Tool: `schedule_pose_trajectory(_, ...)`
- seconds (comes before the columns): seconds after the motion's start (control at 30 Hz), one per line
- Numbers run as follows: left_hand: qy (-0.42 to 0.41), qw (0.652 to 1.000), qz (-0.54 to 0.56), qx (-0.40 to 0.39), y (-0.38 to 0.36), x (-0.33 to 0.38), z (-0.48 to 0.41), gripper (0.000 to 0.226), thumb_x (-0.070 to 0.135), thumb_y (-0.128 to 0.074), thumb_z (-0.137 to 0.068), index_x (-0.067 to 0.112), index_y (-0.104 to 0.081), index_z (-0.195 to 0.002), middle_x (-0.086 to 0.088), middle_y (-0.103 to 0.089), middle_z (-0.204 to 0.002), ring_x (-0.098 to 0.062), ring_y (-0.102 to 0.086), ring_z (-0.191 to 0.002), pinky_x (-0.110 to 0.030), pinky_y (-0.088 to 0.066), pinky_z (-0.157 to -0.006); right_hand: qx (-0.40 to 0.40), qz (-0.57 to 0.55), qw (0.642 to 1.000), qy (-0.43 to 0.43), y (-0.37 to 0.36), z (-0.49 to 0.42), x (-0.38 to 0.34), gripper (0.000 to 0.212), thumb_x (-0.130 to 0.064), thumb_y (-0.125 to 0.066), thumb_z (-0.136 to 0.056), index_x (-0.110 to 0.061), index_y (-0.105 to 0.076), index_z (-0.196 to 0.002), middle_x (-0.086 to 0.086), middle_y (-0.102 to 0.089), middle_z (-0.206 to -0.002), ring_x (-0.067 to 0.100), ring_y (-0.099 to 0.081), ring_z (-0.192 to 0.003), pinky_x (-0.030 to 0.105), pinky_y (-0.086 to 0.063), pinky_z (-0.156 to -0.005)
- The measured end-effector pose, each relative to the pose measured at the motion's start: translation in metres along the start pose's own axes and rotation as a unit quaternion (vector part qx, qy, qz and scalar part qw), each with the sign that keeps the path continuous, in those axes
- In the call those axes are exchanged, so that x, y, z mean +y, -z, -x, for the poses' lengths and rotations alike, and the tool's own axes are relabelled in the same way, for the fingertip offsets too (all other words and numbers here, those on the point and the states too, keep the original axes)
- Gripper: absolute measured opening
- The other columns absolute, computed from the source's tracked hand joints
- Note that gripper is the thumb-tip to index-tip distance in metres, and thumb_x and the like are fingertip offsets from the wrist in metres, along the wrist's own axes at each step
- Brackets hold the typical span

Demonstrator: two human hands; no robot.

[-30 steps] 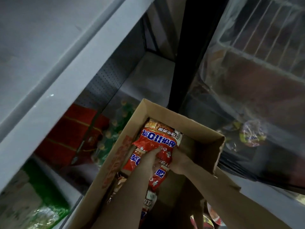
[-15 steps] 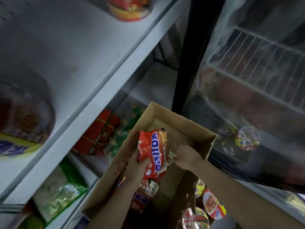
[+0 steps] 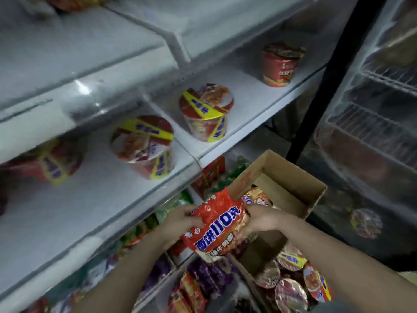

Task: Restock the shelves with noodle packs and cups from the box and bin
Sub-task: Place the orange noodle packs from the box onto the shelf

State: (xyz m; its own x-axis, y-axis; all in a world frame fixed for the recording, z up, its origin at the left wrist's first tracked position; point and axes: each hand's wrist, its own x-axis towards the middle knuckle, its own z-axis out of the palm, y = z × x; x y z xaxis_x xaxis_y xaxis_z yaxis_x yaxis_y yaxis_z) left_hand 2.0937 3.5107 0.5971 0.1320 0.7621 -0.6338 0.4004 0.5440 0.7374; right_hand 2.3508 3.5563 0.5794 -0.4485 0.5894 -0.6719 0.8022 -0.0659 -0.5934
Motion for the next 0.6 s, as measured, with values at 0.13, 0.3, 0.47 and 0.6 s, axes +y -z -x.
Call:
schedule_pose_trajectory(0.13, -0.05, 0.996, 0.06, 0.042, 0.054, -0.042, 0.112, 0.049, 0.017, -0.084, -0.075, 0.024, -0.066, -0.119, 0.0, -0.076, -0.105, -0.018, -0.074, -0.091, -0.034, -0.058, -0.085, -0.01, 0.037, 0.999, 0.037, -0.061, 0.037, -0.071, 0.07, -0.061, -0.085, -0.053, -0.023, -0.071, -0.111, -0.012, -0.073, -0.107, 0.008, -0.068, -0.1, 0.031, -0.051, -0.098)
schedule_pose_trajectory(0.3, -0.058, 0.967, 0.193, 0.155, 0.097, -0.132, 0.256, 0.067, 0.044, -0.087, -0.069, 0.022, -0.059, -0.126, -0.002, -0.074, -0.113, -0.021, -0.071, -0.102, -0.042, -0.055, -0.091, -0.003, 0.003, 0.995, 0.104, -0.139, 0.084, -0.167, 0.044, -0.035, -0.087, -0.07, -0.025, -0.066, -0.109, -0.014, -0.073, -0.102, 0.001, -0.068, -0.094, 0.014, -0.05, -0.083)
schedule_pose_trajectory(0.47, -0.038, 0.957, 0.221, 0.184, 0.096, -0.212, 0.379, 0.068, 0.044, -0.086, -0.071, 0.033, -0.05, -0.129, 0.012, -0.072, -0.116, -0.016, -0.069, -0.109, -0.048, -0.052, -0.099, -0.066, 0.015, 0.984, 0.166, -0.213, 0.107, -0.265, 0.049, -0.037, -0.085, -0.07, -0.024, -0.067, -0.113, -0.008, -0.075, -0.106, 0.01, -0.071, -0.099, 0.033, -0.054, -0.095)
schedule_pose_trajectory(0.6, -0.064, 0.933, 0.25, 0.251, 0.107, -0.247, 0.463, 0.074, 0.03, -0.092, -0.067, 0.019, -0.053, -0.13, -0.003, -0.069, -0.124, -0.03, -0.067, -0.112, -0.059, -0.051, -0.096, -0.103, 0.048, 0.967, 0.229, -0.273, 0.131, -0.348, 0.038, -0.034, -0.084, -0.072, -0.03, -0.067, -0.106, -0.018, -0.075, -0.096, 0.001, -0.07, -0.092, 0.017, -0.054, -0.084)
